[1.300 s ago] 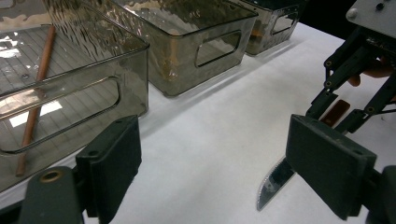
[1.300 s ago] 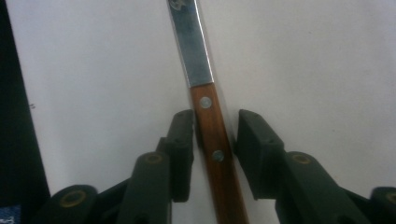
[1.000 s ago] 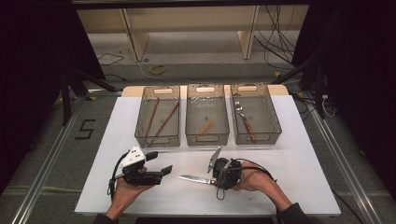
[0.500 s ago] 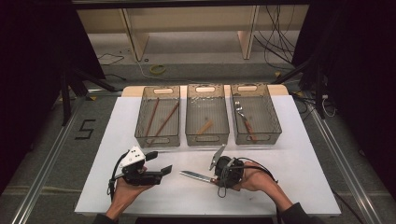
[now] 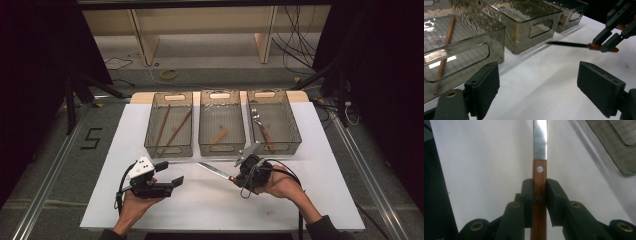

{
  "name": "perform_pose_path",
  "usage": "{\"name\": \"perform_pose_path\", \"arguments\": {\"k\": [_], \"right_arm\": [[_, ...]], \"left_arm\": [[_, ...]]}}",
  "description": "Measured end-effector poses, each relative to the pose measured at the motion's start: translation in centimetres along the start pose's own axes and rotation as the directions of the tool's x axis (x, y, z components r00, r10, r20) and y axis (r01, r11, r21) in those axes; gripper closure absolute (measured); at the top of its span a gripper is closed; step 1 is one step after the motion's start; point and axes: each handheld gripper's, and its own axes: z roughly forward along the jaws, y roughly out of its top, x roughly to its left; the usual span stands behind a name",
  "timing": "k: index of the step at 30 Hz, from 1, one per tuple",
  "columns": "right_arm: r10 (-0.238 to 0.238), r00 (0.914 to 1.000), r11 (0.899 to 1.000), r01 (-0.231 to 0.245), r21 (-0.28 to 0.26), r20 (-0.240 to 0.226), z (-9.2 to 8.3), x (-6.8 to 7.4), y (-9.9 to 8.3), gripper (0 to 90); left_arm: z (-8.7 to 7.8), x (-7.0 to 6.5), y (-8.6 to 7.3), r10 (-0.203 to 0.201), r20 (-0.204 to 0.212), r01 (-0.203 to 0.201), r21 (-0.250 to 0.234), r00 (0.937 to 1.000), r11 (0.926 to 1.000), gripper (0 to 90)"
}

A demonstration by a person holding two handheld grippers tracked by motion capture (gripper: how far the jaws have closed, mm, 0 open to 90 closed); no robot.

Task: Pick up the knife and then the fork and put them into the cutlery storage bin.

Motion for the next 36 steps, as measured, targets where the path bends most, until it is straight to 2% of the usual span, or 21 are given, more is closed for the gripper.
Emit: {"name": "perform_pose_path", "arguments": {"k": [11,19,26,36], "right_arm": [[0.046,0.9985,0.996,-0.044,-0.078,0.028,-2.4,-1.4,-0.1,77.4],[0.093,0.9936,0.986,-0.083,-0.144,0.063,-4.3,-3.1,0.3,77.4],[0.157,0.9830,0.972,-0.137,-0.192,0.094,-5.6,-5.4,0.7,77.4],[0.226,0.9655,0.958,-0.196,-0.210,0.130,-6.7,-8.1,1.1,77.4]], "left_arm": [[0.0,0.1,0.0,-0.006,-0.002,0.006,-0.003,1.0000,1.0000,17.6],[-0.1,0.1,0.0,-0.013,-0.007,0.013,-0.013,0.9999,0.9998,17.6],[-0.1,0.1,0.0,-0.009,-0.009,0.009,-0.018,0.9999,0.9998,17.5],[-0.1,0.1,0.0,-0.011,-0.011,0.011,-0.020,0.9999,0.9997,17.5]]}}
